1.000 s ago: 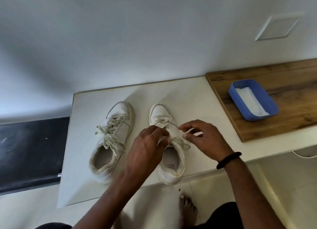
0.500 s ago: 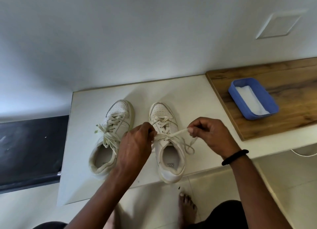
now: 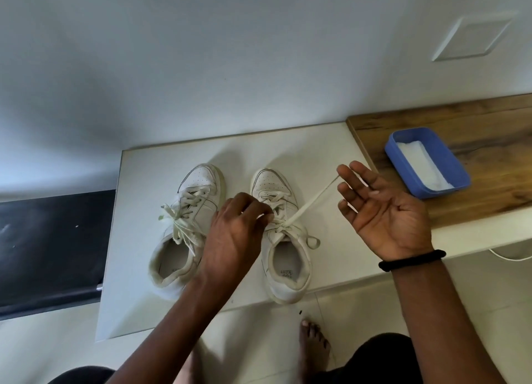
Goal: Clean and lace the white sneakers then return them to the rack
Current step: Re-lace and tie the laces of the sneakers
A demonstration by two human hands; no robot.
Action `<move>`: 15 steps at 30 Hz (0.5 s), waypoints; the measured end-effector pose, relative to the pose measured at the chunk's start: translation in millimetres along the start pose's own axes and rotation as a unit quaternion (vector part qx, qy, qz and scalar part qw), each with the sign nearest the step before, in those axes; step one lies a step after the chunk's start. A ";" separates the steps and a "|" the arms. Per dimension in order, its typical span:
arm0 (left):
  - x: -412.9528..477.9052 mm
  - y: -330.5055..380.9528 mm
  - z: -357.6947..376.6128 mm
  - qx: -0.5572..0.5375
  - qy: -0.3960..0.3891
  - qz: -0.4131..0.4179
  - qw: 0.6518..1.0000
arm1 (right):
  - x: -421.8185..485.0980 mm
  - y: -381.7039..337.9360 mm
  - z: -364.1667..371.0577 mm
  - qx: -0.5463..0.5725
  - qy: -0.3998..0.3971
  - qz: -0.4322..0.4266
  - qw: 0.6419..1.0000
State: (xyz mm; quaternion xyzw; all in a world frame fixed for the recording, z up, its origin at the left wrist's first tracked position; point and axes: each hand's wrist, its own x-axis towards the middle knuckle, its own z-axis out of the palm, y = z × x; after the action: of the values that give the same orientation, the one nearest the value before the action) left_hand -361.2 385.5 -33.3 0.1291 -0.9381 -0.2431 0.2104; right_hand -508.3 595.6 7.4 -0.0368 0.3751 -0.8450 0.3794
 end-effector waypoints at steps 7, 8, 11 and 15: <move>-4.8 7.8 7.7 -0.060 -0.061 -0.002 0.996 | 2.8 8.8 0.5 -0.122 0.099 -0.037 0.987; -4.3 8.2 8.3 -0.059 -0.060 -0.002 0.996 | 2.6 9.3 0.8 -0.151 0.114 -0.046 0.981; -3.7 9.0 7.0 -0.074 -0.057 -0.014 0.996 | 2.7 11.9 3.0 -0.338 0.126 -0.089 0.928; -6.3 11.9 4.4 -0.082 -0.039 -0.056 0.994 | 4.1 22.5 22.5 -0.492 0.021 -0.142 0.859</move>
State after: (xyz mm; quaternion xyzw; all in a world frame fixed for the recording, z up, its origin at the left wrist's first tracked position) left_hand -359.3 399.4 -32.8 0.1539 -0.9139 -0.3352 0.1694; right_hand -489.6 569.6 7.7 -0.2536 0.7403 -0.5961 0.1795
